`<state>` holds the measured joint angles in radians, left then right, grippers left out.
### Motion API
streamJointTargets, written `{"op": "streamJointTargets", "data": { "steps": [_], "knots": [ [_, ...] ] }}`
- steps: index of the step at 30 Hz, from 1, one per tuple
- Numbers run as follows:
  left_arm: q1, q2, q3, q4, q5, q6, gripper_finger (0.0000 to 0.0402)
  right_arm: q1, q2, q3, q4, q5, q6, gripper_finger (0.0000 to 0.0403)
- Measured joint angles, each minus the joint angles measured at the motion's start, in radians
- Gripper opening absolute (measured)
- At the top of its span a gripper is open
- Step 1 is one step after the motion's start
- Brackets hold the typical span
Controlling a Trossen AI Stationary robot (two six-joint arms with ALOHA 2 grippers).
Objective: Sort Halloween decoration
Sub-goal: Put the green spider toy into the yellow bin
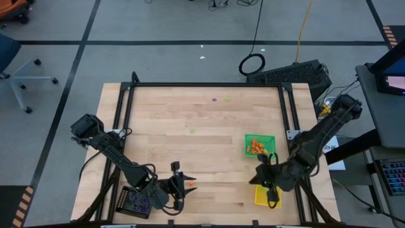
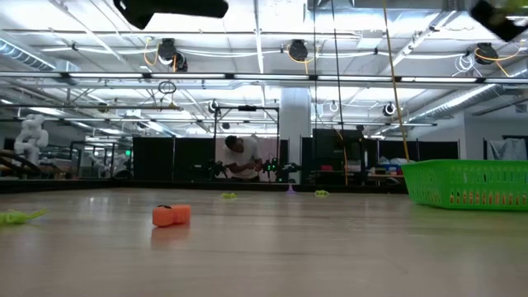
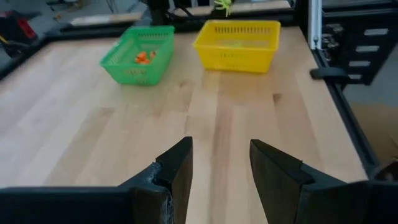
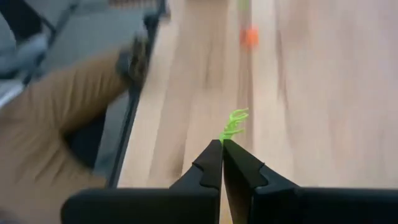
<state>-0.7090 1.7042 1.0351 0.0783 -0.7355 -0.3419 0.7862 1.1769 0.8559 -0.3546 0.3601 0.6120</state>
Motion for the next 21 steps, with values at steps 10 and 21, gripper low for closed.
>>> {"op": "streamJointTargets", "data": {
  "steps": [10,21],
  "knots": [
    [0.0,0.0,0.0,-0.075,0.143,-0.045,0.0157,0.116,0.093,0.151,-0.382,-0.209,0.477,0.0],
    [0.007,0.012,0.0,-0.188,0.212,-0.097,0.0157,0.155,0.263,0.153,-0.441,-0.336,0.661,0.0]
  ]
}}
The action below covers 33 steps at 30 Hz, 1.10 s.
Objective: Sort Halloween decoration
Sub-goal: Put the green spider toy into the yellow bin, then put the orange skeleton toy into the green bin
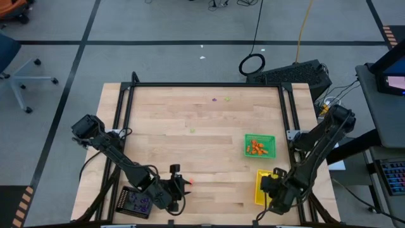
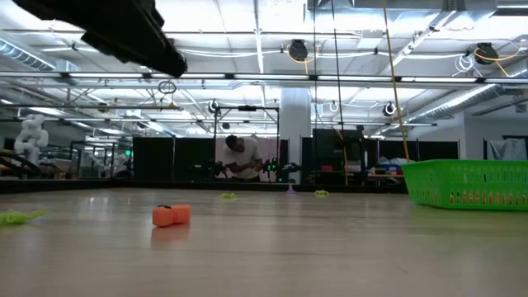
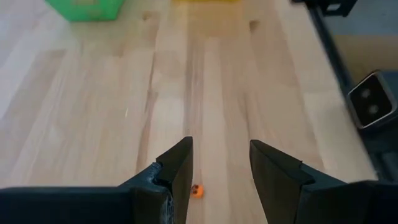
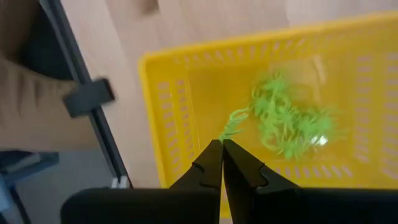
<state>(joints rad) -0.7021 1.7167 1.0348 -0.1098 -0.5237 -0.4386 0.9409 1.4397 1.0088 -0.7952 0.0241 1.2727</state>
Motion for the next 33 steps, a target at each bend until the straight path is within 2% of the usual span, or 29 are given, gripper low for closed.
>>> {"op": "streamJointTargets", "data": {
  "steps": [3,7,12,18,23,28,33],
  "knots": [
    [0.009,0.0,0.0,-0.03,0.024,-0.036,0.0157,-0.009,0.037,0.0,-0.005,-0.05,0.005,0.0],
    [0.015,0.0,0.0,-0.05,0.04,-0.082,0.0157,-0.018,0.063,0.0,-0.005,-0.053,0.018,0.0005],
    [0.019,0.021,0.0,-0.051,0.041,-0.124,0.0162,-0.021,0.062,0.0,-0.011,-0.049,0.033,0.0044],
    [0.019,0.071,0.0,-0.024,0.028,-0.133,0.02,-0.025,0.05,0.0,-0.033,-0.053,0.035,0.0092],
    [0.019,0.105,0.0,-0.013,0.013,-0.158,0.023,-0.025,0.01,0.0,-0.032,-0.048,0.034,0.0104],
    [0.019,0.151,0.0,0.005,-0.023,-0.16,0.0242,-0.022,-0.039,0.0,-0.028,0.032,0.02,0.0104],
    [0.019,0.182,0.0,0.006,-0.085,-0.238,0.0242,-0.022,-0.064,0.0,-0.025,0.113,-0.027,0.0105]
  ]
}}
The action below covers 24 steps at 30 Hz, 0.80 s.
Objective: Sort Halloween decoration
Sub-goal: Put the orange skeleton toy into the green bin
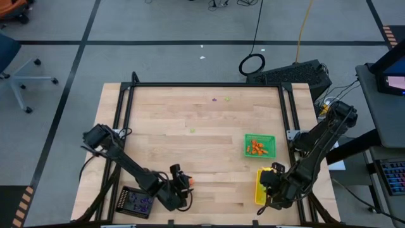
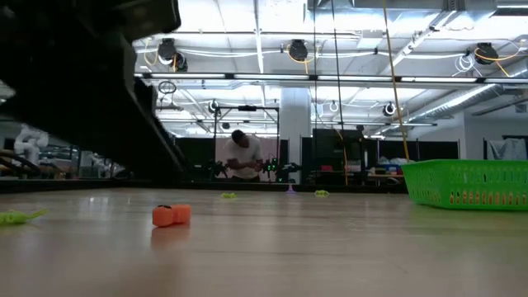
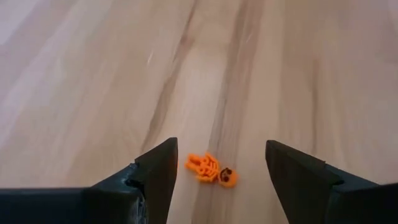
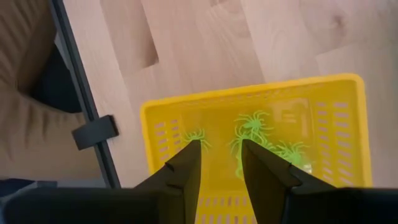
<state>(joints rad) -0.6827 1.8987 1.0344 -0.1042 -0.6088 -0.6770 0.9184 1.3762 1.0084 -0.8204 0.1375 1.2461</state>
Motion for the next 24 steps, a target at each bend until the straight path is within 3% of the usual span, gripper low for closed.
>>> {"op": "streamJointTargets", "data": {
  "steps": [11,24],
  "knots": [
    [0.015,0.078,0.002,-0.018,-0.022,-0.084,0.0242,0.0,0.0,0.0,0.0,0.047,-0.056,0.0105],
    [0.0,-0.003,0.0,-0.199,-0.051,-0.121,0.0242,0.0,0.0,0.0,0.0,0.049,-0.061,0.0105]
  ]
}}
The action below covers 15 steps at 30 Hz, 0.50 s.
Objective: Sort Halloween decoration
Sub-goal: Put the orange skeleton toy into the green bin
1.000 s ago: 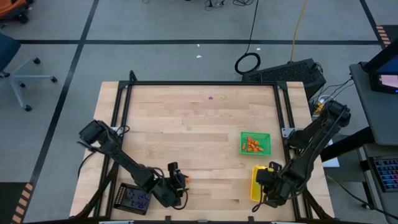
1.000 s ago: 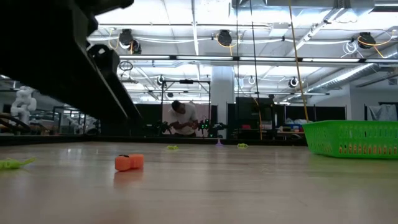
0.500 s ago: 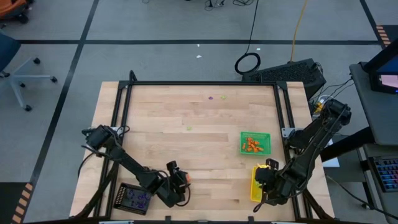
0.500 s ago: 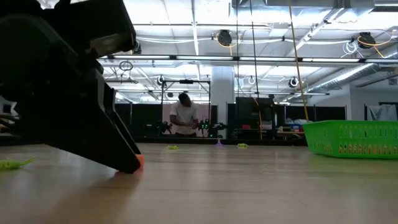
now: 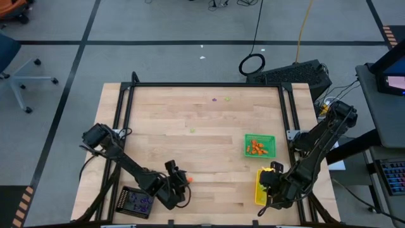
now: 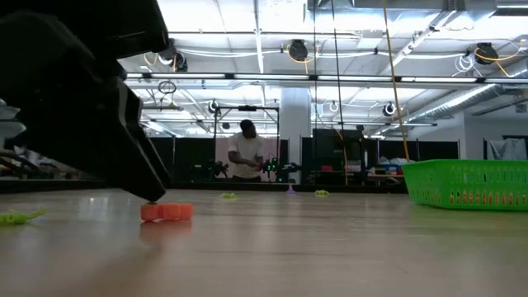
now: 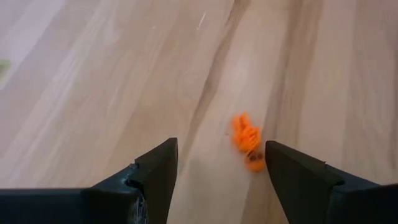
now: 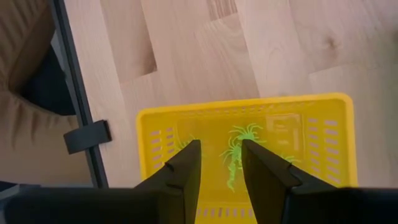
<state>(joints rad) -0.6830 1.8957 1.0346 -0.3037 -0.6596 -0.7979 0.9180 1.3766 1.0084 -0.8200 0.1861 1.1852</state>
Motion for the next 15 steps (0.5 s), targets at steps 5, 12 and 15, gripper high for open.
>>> {"op": "streamJointTargets", "data": {
  "steps": [5,12,15],
  "knots": [
    [-0.006,0.001,0.0,0.027,0.044,-0.018,0.0242,0.0,0.0,0.0,0.001,0.001,-0.001,0.0105],
    [-0.005,0.006,-0.001,0.033,0.056,-0.111,0.0242,0.0,0.0,0.0,0.004,0.027,-0.015,0.0105],
    [-0.005,0.007,-0.001,0.033,0.057,-0.11,0.0235,0.0,0.0,0.0,0.008,0.027,-0.026,0.0105]
  ]
}}
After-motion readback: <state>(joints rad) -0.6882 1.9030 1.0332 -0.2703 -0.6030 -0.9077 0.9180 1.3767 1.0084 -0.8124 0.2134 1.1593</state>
